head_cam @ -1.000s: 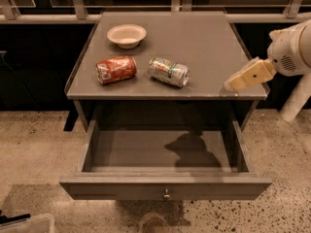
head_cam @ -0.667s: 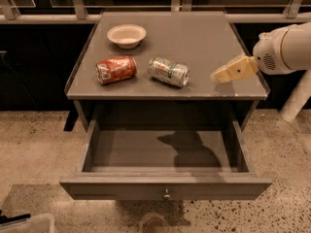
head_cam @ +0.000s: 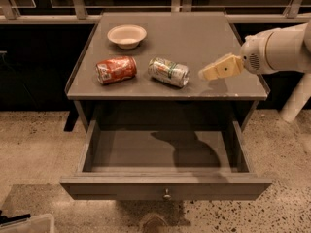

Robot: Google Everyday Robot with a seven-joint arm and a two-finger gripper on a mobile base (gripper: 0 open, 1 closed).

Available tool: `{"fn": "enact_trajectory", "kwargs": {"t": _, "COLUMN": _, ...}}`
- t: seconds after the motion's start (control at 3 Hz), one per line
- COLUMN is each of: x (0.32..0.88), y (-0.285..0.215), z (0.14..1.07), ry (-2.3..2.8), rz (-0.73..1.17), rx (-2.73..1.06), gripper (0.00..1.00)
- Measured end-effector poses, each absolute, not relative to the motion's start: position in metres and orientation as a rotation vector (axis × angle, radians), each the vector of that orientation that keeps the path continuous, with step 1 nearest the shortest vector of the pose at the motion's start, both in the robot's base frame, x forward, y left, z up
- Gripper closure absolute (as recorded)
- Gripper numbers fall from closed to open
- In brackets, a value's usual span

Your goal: Place 7up can into top drawer

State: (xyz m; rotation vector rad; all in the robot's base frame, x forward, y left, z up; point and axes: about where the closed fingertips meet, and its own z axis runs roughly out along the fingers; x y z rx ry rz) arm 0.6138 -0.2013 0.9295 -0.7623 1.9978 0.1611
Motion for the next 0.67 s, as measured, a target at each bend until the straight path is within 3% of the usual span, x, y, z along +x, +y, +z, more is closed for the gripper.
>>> {"fn": "enact_trajectory", "kwargs": {"t": 0.67, "x": 0.606, "y": -0.179, "z": 0.904, "ry": 1.982, "rz": 0.341, "rx": -0.785, "gripper": 0.00}}
